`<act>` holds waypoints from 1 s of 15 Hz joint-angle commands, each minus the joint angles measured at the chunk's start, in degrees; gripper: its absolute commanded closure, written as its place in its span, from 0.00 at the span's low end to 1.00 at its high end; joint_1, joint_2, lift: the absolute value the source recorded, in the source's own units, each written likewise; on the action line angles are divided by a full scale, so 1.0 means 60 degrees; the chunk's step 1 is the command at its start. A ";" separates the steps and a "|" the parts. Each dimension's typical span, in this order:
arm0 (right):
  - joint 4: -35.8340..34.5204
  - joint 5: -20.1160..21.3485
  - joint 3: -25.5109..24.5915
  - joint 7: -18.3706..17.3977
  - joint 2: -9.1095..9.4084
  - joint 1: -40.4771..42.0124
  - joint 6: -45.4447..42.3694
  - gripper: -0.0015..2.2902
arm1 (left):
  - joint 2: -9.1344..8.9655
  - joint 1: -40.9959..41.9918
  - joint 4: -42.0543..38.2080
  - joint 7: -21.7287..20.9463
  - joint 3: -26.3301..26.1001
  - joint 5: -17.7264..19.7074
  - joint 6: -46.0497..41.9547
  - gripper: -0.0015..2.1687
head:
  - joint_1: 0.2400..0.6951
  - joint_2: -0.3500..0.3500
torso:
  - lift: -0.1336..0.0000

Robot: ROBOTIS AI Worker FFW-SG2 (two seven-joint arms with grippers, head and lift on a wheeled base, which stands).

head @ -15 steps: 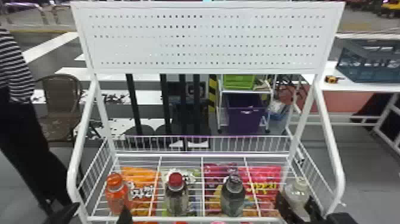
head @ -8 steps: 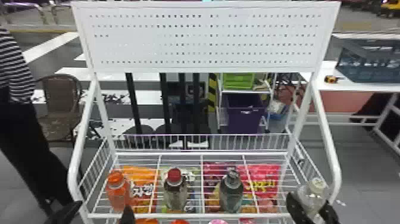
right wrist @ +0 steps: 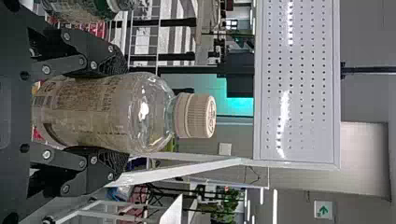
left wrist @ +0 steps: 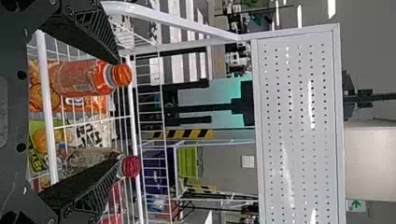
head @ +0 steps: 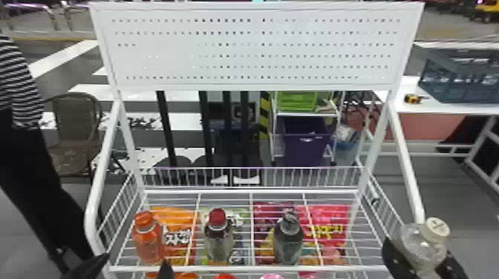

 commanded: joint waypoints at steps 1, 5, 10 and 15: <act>0.0267 0.0018 -0.0006 -0.0002 -0.0046 -0.0543 0.0400 0.81 | 0.0021 0.0043 -0.0037 0.0014 -0.0092 -0.0029 -0.0022 0.07 | 0.57 0.50 | 1.00; 0.2684 0.0253 0.0448 -0.0002 0.0115 -0.2213 0.0136 0.81 | 0.0094 0.0365 -0.0184 0.0088 -0.0341 -0.0366 -0.0051 0.07 | 0.57 0.50 | 1.00; 0.5394 0.0619 0.0741 -0.0016 0.0174 -0.3766 -0.0918 0.81 | 0.0094 0.0512 -0.0271 0.0146 -0.0443 -0.0527 -0.0051 0.07 | 0.57 0.50 | 1.00; 0.7123 0.0692 0.0727 -0.0016 0.0072 -0.4674 -0.1534 0.81 | 0.0094 0.0248 -0.0110 0.0175 -0.0531 -0.0542 0.0271 0.07 | 0.57 0.50 | 1.00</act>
